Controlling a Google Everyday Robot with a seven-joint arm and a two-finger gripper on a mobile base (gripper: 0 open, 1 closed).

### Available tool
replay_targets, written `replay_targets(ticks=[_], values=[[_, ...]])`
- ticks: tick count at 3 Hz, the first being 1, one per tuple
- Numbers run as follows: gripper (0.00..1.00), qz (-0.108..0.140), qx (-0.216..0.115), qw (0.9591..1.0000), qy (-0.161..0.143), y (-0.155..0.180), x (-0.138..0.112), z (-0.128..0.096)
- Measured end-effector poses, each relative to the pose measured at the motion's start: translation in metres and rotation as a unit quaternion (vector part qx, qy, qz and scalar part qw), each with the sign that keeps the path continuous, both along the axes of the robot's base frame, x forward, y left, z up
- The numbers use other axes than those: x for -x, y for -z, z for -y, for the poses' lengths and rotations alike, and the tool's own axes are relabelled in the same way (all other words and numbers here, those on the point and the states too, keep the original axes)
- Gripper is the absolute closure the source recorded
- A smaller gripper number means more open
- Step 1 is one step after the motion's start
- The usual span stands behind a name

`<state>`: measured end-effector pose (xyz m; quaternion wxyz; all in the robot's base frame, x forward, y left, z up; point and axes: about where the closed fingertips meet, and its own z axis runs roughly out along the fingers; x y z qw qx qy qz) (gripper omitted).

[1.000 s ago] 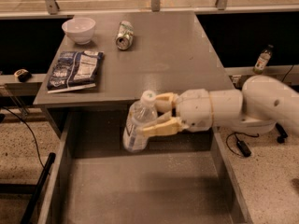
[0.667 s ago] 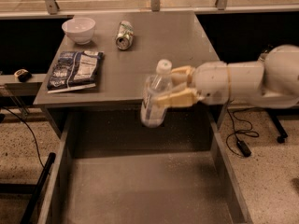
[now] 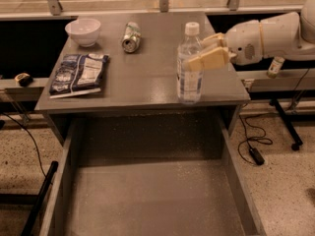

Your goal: Pick blue plastic bottle from top drawer and place on counter

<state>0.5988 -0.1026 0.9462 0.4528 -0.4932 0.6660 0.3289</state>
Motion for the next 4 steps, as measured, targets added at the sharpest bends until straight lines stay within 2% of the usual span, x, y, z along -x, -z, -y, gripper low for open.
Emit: replay_targets(ticks=[1,2,3,4], values=[[1.0,-0.028,0.0,0.9987,0.043,-0.008,-0.025,0.031],[1.0,-0.034,-0.016,0.9953,0.089,-0.007,-0.035,0.049],[1.0,-0.016,-0.045,0.9902,0.132,0.002,-0.038,0.053],[1.0,0.037,-0.047,0.9879,0.143,0.001,-0.038,0.045]])
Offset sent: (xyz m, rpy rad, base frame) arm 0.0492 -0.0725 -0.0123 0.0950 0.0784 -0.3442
